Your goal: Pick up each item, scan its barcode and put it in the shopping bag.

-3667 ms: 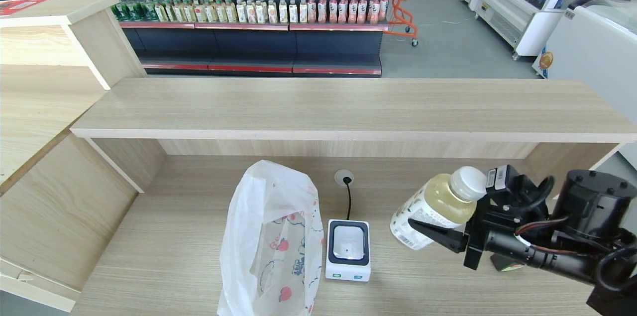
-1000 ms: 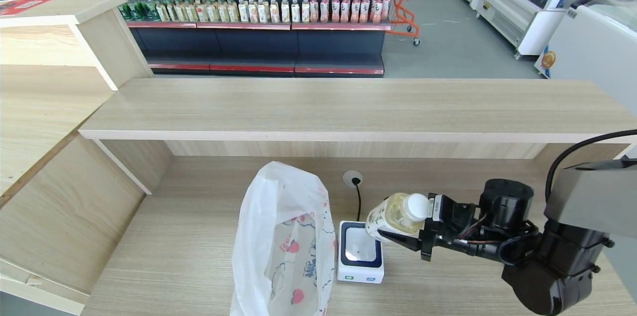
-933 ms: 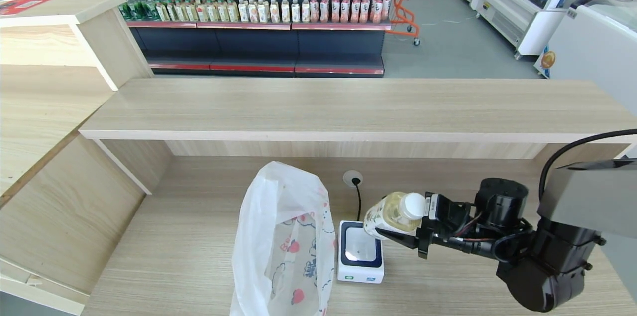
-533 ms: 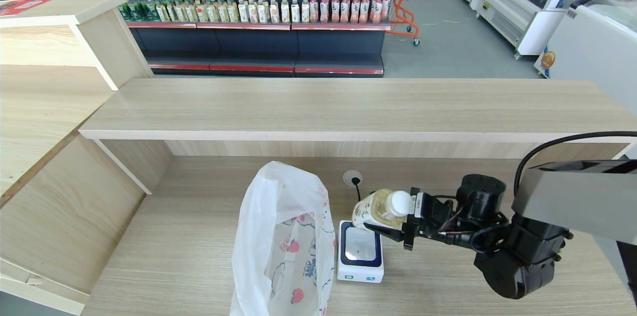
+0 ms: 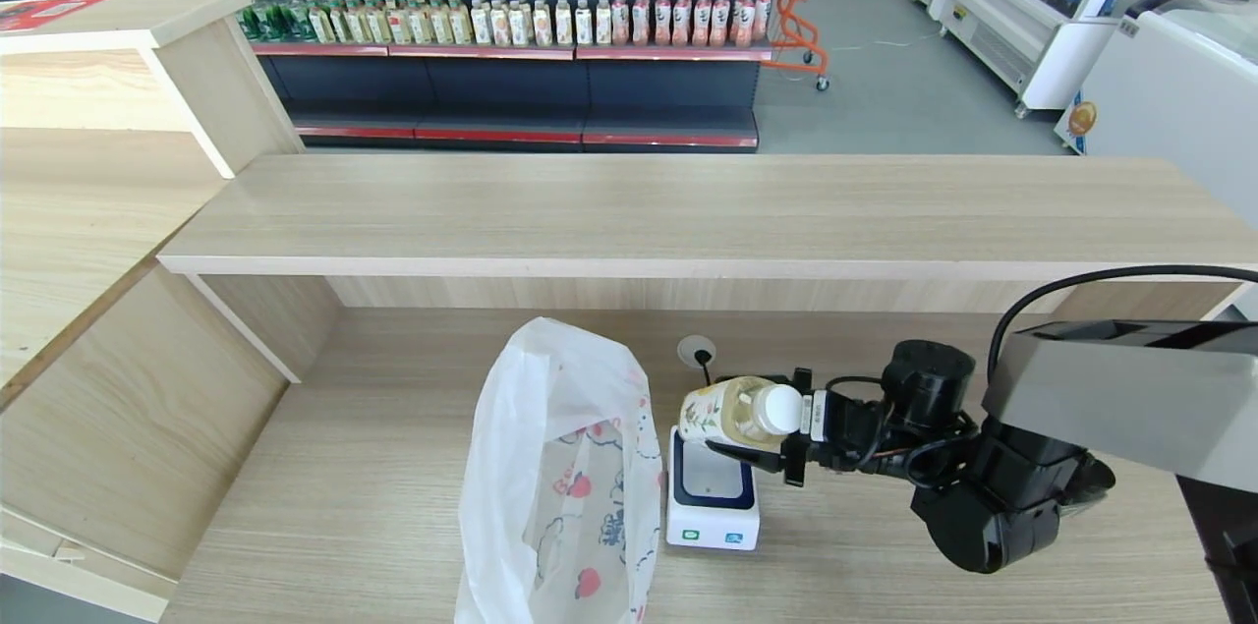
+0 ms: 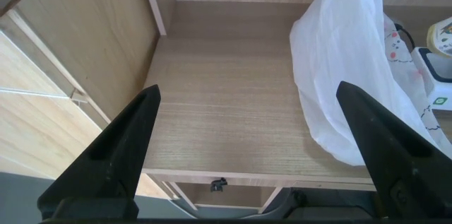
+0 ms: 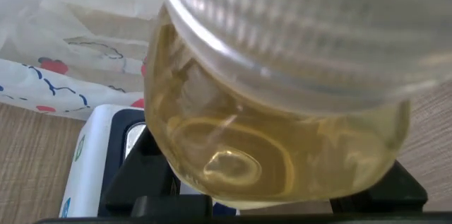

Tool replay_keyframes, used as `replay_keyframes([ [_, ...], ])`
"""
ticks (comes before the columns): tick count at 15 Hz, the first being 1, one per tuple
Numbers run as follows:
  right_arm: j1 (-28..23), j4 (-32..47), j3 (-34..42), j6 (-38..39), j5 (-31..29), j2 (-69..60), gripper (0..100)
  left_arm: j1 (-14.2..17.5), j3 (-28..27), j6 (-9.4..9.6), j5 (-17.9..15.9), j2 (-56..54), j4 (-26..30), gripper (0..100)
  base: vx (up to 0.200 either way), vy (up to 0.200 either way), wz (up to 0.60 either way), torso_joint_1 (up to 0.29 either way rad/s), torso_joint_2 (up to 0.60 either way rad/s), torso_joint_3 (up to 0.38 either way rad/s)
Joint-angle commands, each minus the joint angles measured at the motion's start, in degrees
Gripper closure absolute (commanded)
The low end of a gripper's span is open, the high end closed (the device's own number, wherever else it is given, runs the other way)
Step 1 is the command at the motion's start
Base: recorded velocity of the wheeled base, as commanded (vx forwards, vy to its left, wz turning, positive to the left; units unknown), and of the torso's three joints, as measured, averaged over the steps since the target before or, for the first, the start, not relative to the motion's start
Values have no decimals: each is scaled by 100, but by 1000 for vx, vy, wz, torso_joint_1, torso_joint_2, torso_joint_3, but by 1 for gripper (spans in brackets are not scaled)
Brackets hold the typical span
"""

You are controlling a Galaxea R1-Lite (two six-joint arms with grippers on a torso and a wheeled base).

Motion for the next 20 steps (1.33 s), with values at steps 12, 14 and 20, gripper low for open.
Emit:
replay_keyframes([
  [12, -59, 36, 88, 47, -9, -79, 100, 0, 0, -8, 1, -2, 0, 0, 0, 0, 0, 0, 0, 0],
  [14, -76, 27, 263, 337, -9, -281, 100, 0, 0, -8, 1, -2, 0, 0, 0, 0, 0, 0, 0, 0],
  [20, -296, 27, 879, 2552, -106, -1441, 100, 0, 0, 1, 1, -2, 0, 0, 0, 0, 0, 0, 0, 0],
])
